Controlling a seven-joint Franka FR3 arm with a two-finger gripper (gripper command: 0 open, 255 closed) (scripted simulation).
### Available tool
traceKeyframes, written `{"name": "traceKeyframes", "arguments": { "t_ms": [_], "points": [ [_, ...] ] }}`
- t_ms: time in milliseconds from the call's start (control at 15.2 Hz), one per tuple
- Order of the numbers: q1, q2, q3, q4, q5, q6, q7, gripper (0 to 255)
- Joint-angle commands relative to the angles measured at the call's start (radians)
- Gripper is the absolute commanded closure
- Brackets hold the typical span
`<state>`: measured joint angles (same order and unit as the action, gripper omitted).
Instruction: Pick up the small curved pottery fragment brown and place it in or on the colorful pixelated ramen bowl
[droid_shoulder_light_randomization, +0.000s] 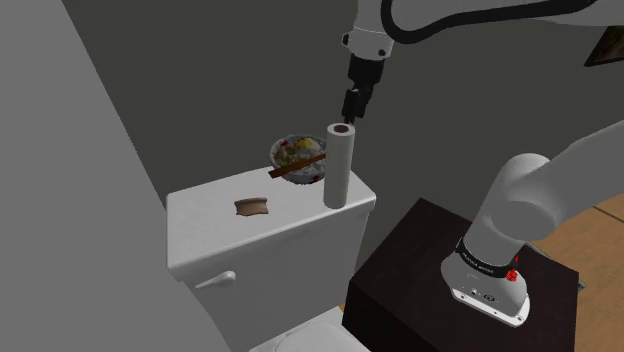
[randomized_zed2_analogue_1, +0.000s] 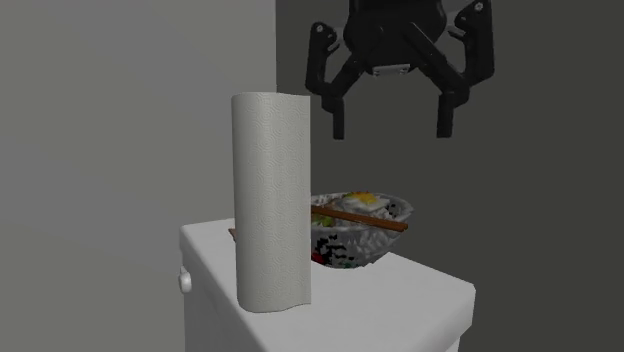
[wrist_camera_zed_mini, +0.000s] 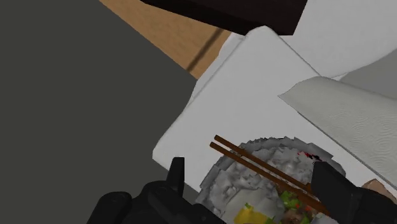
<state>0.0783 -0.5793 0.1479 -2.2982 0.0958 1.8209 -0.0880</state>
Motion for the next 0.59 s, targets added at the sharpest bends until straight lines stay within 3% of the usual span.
{"name": "traceKeyframes", "arguments": {
  "t_ms": [0, 528],
  "points": [
    [0.017, 0.054, 0.029, 0.023, 0.01, 0.027, 0.011, 0],
    [0.072, 0.282, 0.14, 0.141, 0.017, 0.119, 0.06, 0]
  ]
}}
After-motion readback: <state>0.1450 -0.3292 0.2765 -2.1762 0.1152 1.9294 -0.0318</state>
